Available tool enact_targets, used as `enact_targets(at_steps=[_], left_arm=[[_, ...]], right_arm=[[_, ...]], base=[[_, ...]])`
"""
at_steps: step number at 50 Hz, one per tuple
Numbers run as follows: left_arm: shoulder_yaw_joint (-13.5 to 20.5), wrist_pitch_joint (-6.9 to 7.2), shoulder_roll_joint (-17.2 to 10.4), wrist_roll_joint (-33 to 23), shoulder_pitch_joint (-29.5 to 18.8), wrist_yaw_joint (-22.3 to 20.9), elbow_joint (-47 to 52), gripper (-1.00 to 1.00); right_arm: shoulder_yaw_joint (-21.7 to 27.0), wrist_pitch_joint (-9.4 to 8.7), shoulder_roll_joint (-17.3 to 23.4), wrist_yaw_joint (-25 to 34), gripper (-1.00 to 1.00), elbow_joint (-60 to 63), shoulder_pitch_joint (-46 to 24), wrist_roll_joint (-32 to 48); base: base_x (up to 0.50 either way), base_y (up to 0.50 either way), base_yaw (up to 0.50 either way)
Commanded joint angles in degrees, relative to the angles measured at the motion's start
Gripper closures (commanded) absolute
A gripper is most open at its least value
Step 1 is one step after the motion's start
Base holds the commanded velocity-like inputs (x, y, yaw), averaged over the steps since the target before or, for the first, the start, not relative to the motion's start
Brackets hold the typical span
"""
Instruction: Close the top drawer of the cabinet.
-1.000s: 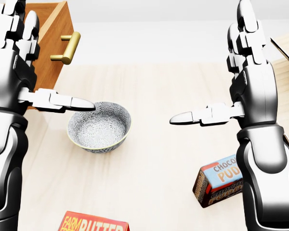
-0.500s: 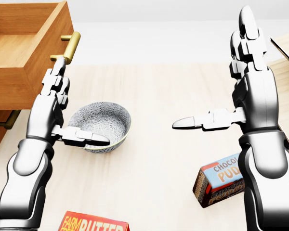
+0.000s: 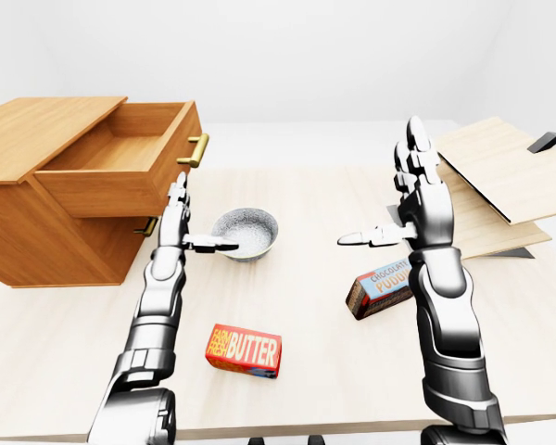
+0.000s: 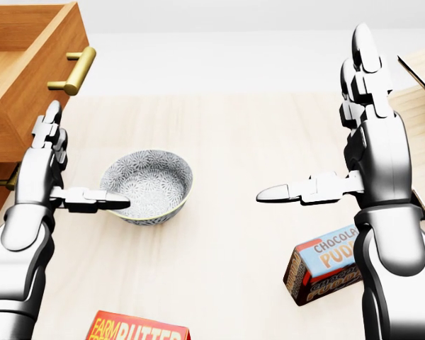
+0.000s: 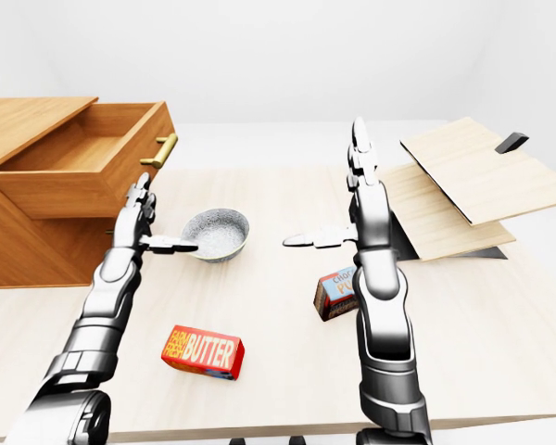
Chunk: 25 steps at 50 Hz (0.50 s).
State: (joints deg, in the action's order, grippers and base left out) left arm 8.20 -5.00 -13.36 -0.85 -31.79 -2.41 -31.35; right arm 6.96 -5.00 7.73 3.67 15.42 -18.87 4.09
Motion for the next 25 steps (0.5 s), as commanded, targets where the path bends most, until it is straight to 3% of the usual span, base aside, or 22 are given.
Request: enact_targets(at_steps=[1,19,21,25], left_arm=[[2.4,0.0,-3.8,0.8,-0.9,1.7,-3.8,-1.0],[3.7,0.0,-4.7,1.1,0.6,6.4,0.3,-1.0],[6.4,0.0,-8.6,3.5,1.1,2.6,-0.9,-1.0],[8.2,0.0,-12.2,4.9,0.7,1.5,-4.3,-1.0]], right_arm=[[0.1,0.0,-0.3,0.4,-1.0,0.0,1.5,0.3],[1.0,0.0,0.2,0.8,-1.0,1.8,2.3,0.3],[1.1,0.0,0.2,0.9,-1.0,2.2,2.6,0.2],[1.3,0.0,0.3,0.9,-1.0,3.0,2.7,0.2]], base=[[0.0,0.0,0.0],[0.0,0.0,0.0],[0.0,0.0,0.0],[0.0,0.0,0.0]])
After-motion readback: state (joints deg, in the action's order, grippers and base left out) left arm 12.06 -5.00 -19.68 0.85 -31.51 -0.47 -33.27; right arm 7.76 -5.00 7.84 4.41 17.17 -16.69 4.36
